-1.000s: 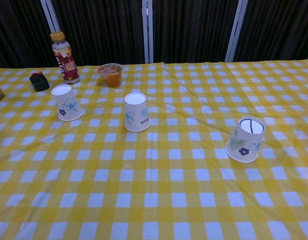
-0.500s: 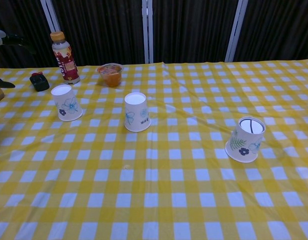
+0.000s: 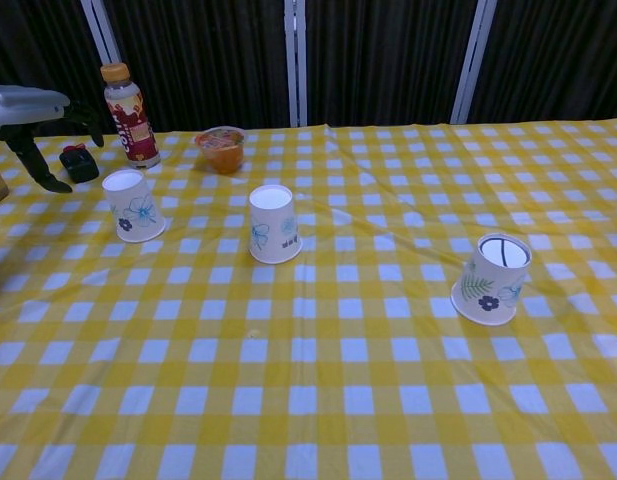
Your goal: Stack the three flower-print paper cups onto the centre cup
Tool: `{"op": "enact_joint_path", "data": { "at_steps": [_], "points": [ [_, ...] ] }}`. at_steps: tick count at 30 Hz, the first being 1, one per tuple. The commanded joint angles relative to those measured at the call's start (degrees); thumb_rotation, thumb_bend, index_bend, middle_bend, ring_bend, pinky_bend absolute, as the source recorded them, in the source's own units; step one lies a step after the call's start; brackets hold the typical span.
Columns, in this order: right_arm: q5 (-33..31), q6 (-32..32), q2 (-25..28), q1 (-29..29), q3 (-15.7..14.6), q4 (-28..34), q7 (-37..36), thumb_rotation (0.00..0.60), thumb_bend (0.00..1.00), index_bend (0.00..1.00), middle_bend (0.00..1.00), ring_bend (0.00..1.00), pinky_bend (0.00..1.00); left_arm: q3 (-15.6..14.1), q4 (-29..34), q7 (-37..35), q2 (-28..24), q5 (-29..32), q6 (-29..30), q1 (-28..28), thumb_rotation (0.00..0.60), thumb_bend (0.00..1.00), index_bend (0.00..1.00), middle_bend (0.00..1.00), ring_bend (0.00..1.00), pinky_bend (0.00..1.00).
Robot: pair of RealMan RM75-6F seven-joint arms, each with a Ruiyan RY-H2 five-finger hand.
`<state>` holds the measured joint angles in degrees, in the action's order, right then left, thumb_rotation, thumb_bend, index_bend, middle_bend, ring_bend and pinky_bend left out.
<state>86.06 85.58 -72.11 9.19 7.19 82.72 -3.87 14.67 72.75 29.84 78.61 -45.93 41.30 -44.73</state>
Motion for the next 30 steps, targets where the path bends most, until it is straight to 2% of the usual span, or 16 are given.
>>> {"op": "enact_joint_path", "data": {
  "at_steps": [1, 12, 16, 22, 30],
  "points": [
    [-0.2, 0.0, 0.0, 0.0, 0.1, -0.1, 0.0, 0.6, 0.14, 0.0, 0.0, 0.0, 0.0, -0.7, -2.1, 0.6, 1.6, 1.8, -1.2, -1.6, 0.6, 0.23, 0.23, 0.0, 0.0, 0.0],
    [0.0, 0.1, -0.2, 0.0, 0.0, -0.2, 0.1, 0.6, 0.14, 0.0, 0.0, 0.0, 0.0, -1.9, -5.3, -0.7, 4.4, 2.8, -2.9, -4.5, 0.6, 0.23, 0.26, 0.0, 0.0, 0.0],
    [0.1, 0.3, -0.1, 0.0, 0.0, 0.0, -0.1, 0.6, 0.14, 0.0, 0.0, 0.0, 0.0, -2.3, -5.7, -1.0, 5.0, 2.7, -2.9, -5.2, 0.6, 0.27, 0.29, 0.0, 0.0, 0.0],
    [0.4, 0.5, 0.1, 0.0, -0.2, 0.2, -0.1, 0.6, 0.14, 0.0, 0.0, 0.0, 0.0, -2.9, -5.6, -1.8, 5.6, 2.2, -2.0, -5.7, 0.6, 0.33, 0.38, 0.0, 0.0, 0.0],
    [0.7, 0.8, 0.2, -0.2, -0.3, 0.5, -0.1, 0.6, 0.14, 0.0, 0.0, 0.0, 0.0, -3.2, -3.6, -3.6, 4.8, 1.1, -0.6, -5.5, 0.6, 0.35, 0.4, 0.0, 0.0, 0.0]
  ]
}}
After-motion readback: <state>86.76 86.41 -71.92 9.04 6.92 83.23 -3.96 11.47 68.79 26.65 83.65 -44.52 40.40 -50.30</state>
